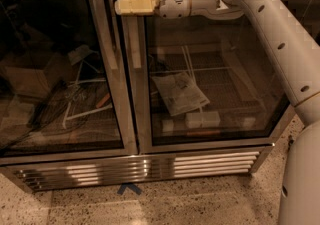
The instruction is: Place blue chip bag into bottom drawer
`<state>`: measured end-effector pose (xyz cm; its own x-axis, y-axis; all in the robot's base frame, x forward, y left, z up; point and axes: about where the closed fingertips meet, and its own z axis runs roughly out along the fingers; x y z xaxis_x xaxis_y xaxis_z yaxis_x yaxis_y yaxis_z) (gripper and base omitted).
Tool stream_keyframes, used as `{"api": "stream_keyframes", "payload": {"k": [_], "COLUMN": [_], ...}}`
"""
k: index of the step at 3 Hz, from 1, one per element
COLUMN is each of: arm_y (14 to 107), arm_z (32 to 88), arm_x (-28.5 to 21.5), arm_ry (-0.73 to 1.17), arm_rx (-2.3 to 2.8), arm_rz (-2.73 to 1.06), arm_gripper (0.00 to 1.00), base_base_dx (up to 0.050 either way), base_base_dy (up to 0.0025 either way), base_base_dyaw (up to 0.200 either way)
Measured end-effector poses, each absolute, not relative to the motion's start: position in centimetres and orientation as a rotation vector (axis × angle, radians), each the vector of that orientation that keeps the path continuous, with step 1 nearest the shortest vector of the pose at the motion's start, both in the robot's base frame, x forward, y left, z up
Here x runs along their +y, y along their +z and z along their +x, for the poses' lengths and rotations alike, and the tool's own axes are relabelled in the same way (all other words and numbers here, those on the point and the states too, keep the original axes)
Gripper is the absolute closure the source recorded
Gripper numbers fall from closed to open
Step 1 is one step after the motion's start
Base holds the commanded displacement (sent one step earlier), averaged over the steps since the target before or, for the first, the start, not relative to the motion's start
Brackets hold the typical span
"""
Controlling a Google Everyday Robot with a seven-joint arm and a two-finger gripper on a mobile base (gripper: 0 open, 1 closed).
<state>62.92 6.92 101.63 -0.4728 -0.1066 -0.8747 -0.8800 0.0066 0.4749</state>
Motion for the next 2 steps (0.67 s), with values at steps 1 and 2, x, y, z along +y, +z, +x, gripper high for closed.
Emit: {"api": "stream_keyframes", "payload": {"k": [1,2], "arm_y": [101.63,101.63], "arm_z": [62.93,63.57], "arm_x": [6.92,7.48], "arm_ry": [1.53,1.53], "arm_rx": [1.641,1.641], "arm_rz": [-1.027,-1.027], "arm_gripper": [1.0,1.0], "base_base_dx": [0.0,0.0], "base_base_dy": [0.0,0.0], "base_base_dyaw": [0.0,0.0]}}
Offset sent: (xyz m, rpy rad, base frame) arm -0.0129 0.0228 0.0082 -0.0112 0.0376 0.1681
